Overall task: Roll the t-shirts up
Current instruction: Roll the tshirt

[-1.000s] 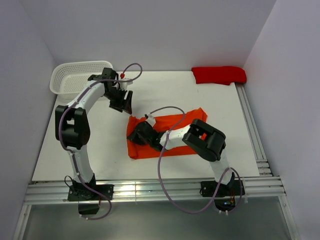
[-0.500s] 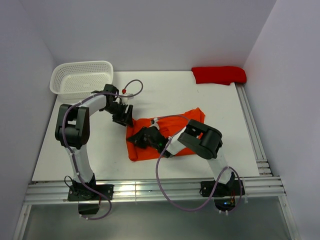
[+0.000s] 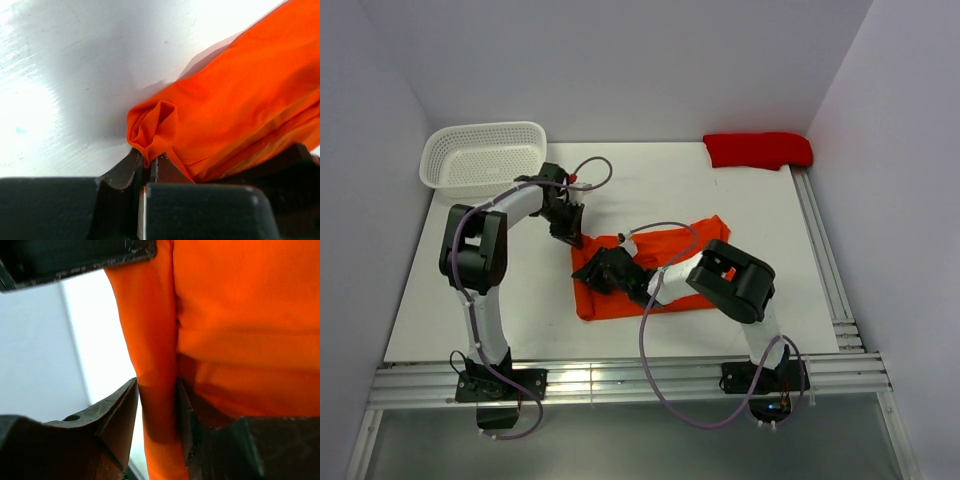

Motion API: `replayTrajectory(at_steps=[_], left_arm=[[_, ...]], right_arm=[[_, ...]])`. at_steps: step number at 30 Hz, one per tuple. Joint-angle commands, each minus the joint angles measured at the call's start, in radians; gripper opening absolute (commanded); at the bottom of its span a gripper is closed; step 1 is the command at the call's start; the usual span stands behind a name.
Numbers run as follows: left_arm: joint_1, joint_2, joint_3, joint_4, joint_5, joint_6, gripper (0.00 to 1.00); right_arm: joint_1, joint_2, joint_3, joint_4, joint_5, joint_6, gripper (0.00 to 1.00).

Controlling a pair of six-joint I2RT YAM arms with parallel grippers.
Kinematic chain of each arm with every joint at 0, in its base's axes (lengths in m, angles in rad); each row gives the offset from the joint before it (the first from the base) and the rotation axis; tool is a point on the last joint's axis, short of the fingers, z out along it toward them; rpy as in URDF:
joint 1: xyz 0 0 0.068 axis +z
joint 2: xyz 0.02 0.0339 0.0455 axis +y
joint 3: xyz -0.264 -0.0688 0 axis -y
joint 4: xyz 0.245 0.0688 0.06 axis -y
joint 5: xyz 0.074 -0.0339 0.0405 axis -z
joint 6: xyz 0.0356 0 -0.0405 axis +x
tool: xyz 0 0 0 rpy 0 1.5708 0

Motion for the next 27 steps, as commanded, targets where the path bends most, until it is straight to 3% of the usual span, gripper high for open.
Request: replayTrajectory(at_steps=[1, 5, 12, 27], left_arm=[[-0.026, -0.003, 0.054, -0.01, -0.106, -0.003, 0.0], [-0.039, 0.001, 0.084, -0.045, -0.147, 0.006, 0.0], [-0.058, 0.022, 0.117, -0.079, -0.198, 0.008, 0.0], [-0.102, 0.047, 0.16, -0.125, -0.284, 0.02, 0.0]], right_arm=[[0.042, -0.083, 0.06, -0.285, 0.092, -0.089, 0.44], [0.096, -0.117, 0.12, -0.502, 0.178, -0.106, 0.46], [0.182, -0.142, 0.132, -0.628, 0.21, -0.073, 0.48], [0.288, -0.214, 0.103, -0.708, 0.216, -0.054, 0.5]])
